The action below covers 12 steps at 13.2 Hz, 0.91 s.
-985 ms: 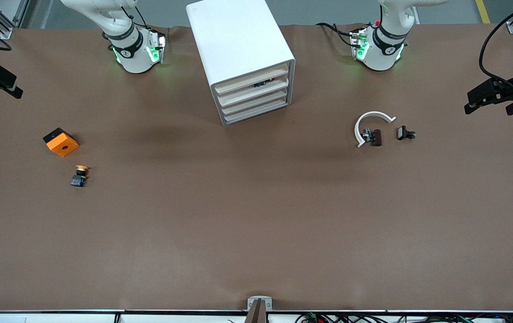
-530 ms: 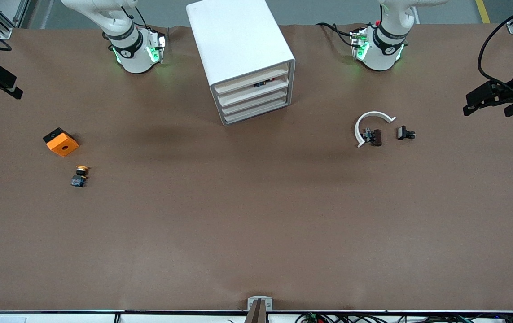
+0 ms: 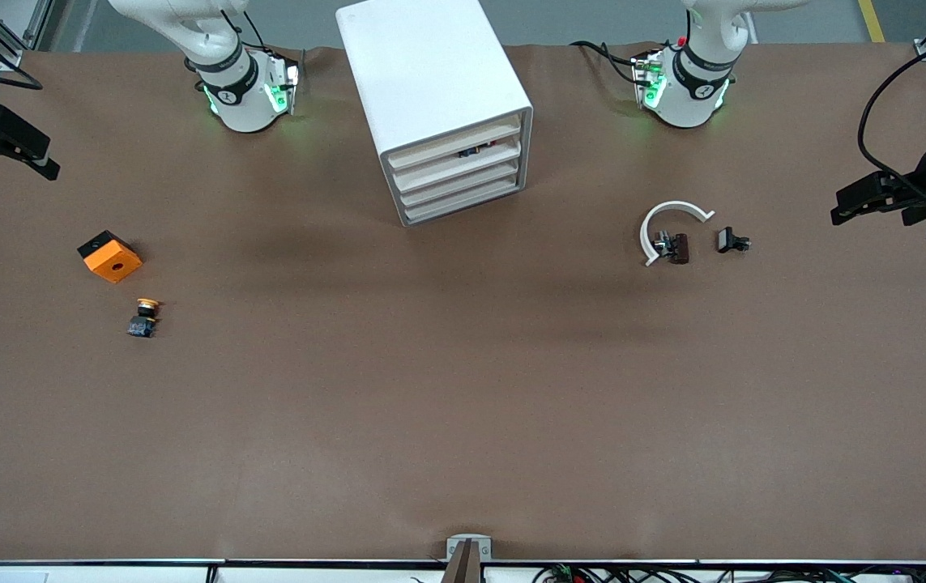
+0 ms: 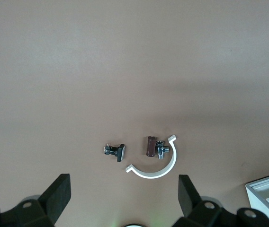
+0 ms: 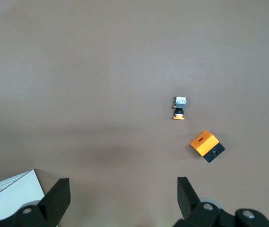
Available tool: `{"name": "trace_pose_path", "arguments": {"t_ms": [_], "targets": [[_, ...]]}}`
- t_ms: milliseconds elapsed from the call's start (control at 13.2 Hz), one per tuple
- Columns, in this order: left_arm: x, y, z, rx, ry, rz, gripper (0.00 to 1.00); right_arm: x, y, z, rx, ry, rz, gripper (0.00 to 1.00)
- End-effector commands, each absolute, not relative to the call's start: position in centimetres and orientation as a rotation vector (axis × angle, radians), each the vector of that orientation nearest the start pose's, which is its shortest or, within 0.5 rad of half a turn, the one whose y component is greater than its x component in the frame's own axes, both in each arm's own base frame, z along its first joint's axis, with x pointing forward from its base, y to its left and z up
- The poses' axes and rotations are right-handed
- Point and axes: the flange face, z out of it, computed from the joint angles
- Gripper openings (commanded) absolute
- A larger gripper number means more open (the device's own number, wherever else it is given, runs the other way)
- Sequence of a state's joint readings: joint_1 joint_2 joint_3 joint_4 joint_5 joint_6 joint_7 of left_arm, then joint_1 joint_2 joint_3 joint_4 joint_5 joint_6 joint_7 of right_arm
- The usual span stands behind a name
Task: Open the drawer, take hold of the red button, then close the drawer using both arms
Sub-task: 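Move the left gripper toward the front of the white cabinet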
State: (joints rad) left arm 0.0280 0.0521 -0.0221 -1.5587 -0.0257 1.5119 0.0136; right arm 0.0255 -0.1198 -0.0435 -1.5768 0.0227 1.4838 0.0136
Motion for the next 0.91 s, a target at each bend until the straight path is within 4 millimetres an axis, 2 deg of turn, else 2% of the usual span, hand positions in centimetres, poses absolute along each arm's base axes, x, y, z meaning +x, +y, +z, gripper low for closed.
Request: {"name": "trace_pose_path", "arguments": {"t_ms": [0,303,455,682,833], "targets": [[57.3,-0.6,57.5,-3.168,-0.056,0.222,1.00,50.0,-1.8,67.9,-3.119,0.081,-0.050,1.00],[59.1,-4.5,53.7,-3.151,-0.158,0.298,1.00,49.9,-2.5,67.9,-3.120,0.103,-0.041,1.00],[59.9,-5.6,52.2,-3.169,-0.330,0.309,1.00,49.9,-2.6,67.8,-3.120,0.107,-0.036,1.00],[61.2,-9.5,49.5,-3.114,-0.588,0.297,1.00,49.9,-2.9,67.9,-3.120,0.112,-0.039,1.00],[61.5,-12.2,47.5,-3.061,-0.689,0.314,1.00,49.8,-2.8,67.8,-3.120,0.112,-0.031,1.00]]}}
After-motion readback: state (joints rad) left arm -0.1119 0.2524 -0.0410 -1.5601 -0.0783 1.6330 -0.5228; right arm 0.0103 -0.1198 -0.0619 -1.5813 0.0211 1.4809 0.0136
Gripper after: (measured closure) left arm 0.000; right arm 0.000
